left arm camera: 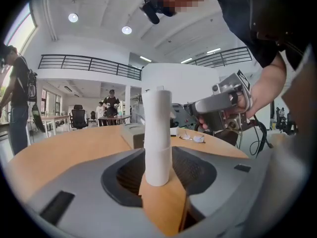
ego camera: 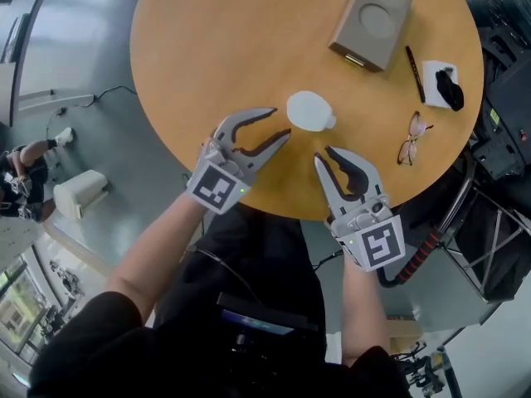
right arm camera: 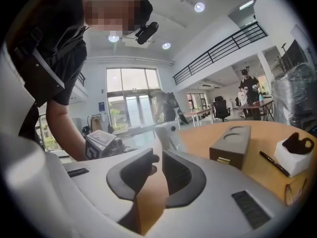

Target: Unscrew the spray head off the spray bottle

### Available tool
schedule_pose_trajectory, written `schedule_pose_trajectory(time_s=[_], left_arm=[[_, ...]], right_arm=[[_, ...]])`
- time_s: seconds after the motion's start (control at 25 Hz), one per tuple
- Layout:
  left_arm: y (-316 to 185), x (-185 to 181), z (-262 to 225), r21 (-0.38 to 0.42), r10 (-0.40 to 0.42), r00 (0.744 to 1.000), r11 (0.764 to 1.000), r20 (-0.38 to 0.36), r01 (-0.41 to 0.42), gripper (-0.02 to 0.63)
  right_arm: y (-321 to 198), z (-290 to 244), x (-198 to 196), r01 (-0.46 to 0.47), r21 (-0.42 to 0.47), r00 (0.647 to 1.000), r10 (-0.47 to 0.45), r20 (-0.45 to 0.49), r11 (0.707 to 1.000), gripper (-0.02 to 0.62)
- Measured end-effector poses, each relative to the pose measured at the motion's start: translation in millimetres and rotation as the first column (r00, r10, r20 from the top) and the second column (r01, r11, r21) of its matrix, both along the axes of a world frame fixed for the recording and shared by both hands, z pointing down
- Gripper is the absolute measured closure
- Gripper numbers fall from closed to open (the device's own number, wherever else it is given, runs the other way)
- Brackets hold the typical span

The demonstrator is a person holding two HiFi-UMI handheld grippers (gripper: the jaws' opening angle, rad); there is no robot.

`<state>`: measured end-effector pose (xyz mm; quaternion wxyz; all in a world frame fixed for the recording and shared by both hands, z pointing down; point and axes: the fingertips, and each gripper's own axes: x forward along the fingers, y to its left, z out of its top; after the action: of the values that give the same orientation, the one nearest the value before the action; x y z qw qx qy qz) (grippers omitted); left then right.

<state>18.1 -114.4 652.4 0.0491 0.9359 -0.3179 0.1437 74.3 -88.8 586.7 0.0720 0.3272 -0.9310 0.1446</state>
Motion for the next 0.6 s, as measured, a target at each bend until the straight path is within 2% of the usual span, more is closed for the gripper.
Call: schedule_pose_trajectory(time_s=[0.2, 0.4, 0.6], left_arm=[[-3, 17, 39, 0.015, 0.040, 0.999, 0.999, 0.036, -0.040, 0.296], [-15, 36, 48, 0.035, 0.042, 0.999, 0.999, -0.027, -0.041, 0.293], [-24, 41, 50, 0.044, 0.042, 0.998, 0.998, -0.042, -0.040, 0.293]], right_arm=[[2, 36, -3, -0.020, -0.034, 1.000, 0.021, 0.010, 0.999, 0.512], [-3, 50, -2, -0.045, -0.035, 0.999, 0.046, 0.028, 0.998, 0.512], [-4, 51, -1, -0.064, -0.031, 0.997, 0.065, 0.040, 0.997, 0.512]])
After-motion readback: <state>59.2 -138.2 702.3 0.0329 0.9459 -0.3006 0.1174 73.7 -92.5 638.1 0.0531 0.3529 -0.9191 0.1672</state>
